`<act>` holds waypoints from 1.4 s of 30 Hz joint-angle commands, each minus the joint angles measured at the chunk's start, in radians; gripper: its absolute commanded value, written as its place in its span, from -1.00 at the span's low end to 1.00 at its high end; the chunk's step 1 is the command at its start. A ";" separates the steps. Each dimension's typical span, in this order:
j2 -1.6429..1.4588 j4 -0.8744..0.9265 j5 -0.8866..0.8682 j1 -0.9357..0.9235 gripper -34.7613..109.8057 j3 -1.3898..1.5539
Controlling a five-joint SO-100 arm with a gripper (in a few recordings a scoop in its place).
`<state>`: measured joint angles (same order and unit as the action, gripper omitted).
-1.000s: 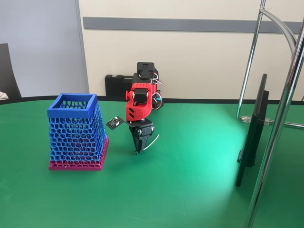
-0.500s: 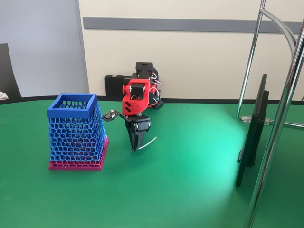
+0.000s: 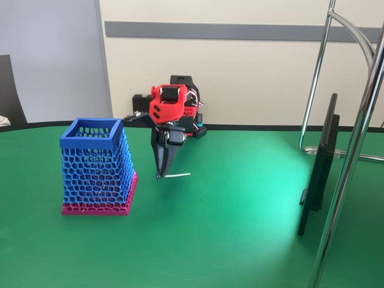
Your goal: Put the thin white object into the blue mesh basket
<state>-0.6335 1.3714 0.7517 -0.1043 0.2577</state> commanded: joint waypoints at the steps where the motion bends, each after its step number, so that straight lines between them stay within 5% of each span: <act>1: -0.109 -0.048 0.034 -0.011 -0.50 -0.049; 28: -0.491 -0.293 0.552 -0.256 -0.51 -0.183; 42: -0.604 -0.460 0.508 -0.390 -0.51 0.227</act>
<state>-1.1597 0.9833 1.2701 -0.4832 0.4034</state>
